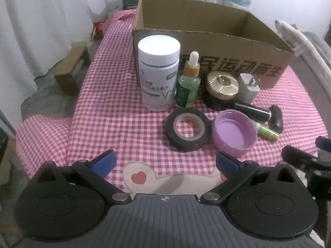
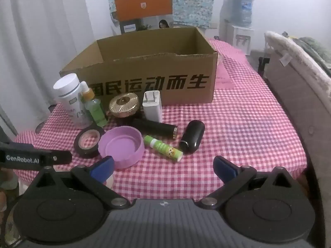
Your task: Organize rigid objects
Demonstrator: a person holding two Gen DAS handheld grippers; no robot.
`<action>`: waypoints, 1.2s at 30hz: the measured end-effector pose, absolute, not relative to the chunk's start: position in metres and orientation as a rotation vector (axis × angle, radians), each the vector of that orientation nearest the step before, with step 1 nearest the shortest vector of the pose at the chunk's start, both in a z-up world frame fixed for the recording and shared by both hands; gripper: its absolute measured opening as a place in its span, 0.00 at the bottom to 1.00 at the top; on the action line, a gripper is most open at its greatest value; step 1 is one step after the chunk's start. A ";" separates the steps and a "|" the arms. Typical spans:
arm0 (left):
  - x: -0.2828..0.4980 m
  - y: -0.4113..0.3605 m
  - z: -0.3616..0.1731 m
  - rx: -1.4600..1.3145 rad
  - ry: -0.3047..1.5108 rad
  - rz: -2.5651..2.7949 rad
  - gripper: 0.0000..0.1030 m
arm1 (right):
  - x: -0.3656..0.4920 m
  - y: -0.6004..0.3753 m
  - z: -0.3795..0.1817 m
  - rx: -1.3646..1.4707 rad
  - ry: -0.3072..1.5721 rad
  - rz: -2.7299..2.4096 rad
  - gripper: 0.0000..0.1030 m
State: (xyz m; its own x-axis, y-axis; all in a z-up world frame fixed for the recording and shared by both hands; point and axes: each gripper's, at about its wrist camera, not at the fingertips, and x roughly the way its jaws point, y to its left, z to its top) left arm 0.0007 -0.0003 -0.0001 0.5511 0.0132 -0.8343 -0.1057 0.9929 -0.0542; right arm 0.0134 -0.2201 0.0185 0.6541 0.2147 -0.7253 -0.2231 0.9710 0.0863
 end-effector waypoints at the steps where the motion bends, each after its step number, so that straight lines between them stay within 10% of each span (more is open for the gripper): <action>1: 0.001 0.000 0.000 -0.105 0.985 0.069 1.00 | 0.014 -0.220 0.019 -0.011 0.819 0.251 1.00; 36: 0.002 0.004 -0.008 -0.075 1.001 0.091 1.00 | 0.023 -0.217 0.021 -0.012 0.832 0.273 1.00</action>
State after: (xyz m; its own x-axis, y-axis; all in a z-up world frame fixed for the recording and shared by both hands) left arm 0.0016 0.0038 -0.0079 0.5359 0.0422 -0.8432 -0.1111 0.9936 -0.0209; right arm 0.0227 -0.2170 0.0212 0.6408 0.2347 -0.7309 -0.2441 0.9650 0.0959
